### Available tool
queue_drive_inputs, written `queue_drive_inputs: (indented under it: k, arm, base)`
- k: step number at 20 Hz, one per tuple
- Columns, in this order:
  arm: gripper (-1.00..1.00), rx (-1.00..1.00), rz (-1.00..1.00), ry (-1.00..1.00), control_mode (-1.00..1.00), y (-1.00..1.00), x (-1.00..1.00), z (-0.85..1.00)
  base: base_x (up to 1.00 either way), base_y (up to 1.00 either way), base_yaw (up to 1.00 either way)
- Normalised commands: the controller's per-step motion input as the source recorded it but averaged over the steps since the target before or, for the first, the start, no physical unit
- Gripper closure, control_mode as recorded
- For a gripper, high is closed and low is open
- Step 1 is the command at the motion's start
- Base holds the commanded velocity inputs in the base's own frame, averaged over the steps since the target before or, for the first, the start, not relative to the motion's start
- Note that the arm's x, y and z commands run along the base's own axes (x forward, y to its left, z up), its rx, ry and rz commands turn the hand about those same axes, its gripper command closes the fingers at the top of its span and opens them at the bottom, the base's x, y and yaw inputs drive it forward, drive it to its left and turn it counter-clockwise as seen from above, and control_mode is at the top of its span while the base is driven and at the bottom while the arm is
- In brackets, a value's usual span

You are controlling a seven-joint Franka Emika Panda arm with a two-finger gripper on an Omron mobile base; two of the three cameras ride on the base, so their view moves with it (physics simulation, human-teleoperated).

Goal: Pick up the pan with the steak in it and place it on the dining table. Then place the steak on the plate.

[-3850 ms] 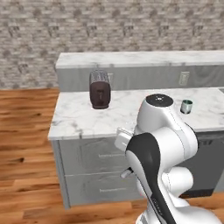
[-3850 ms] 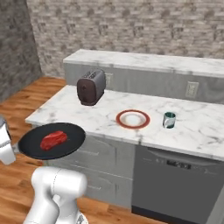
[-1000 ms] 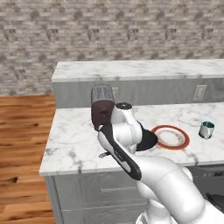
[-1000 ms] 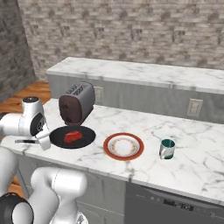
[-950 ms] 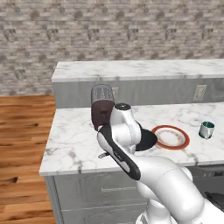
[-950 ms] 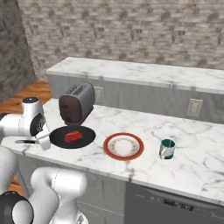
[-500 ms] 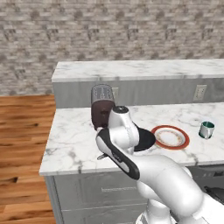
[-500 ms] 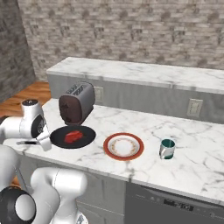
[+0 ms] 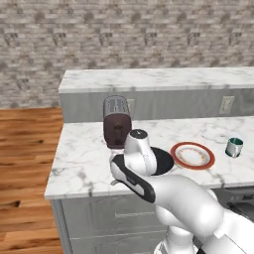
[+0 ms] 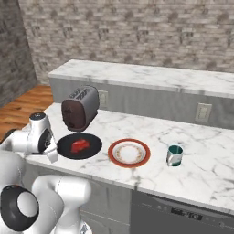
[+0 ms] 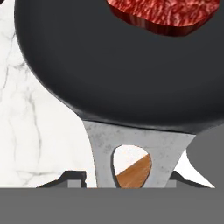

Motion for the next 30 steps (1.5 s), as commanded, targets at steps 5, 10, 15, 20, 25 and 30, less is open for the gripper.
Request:
queue_drive_inputs:
  k: [5,10,15,20,25,30]
  arm:
    - [1.00,0.04,0.03,-0.04,-1.00,-0.11,0.24,-0.33]
    - [1.00,0.02,0.06,-0.07,-1.00,-0.18,0.33,-0.32]
    - [1.00,0.00,0.04,-0.06,-1.00,-0.10,0.18,-0.29]
    - [1.00,0.00,0.00,0.00,-1.00,-0.01,0.00,-0.01]
    - [-1.00,0.00,0.00,0.00,-1.00,0.00,0.00,0.00]
    - [-1.00,0.01,0.00,0.00,-1.00,0.00,0.00,0.11]
  base:
    - [0.00,0.00,0.00]
    - [0.00,0.00,0.00]
    - [0.00,0.00,0.00]
    - [0.00,0.00,0.00]
    - [0.00,0.00,0.00]
    - [0.00,0.00,0.00]
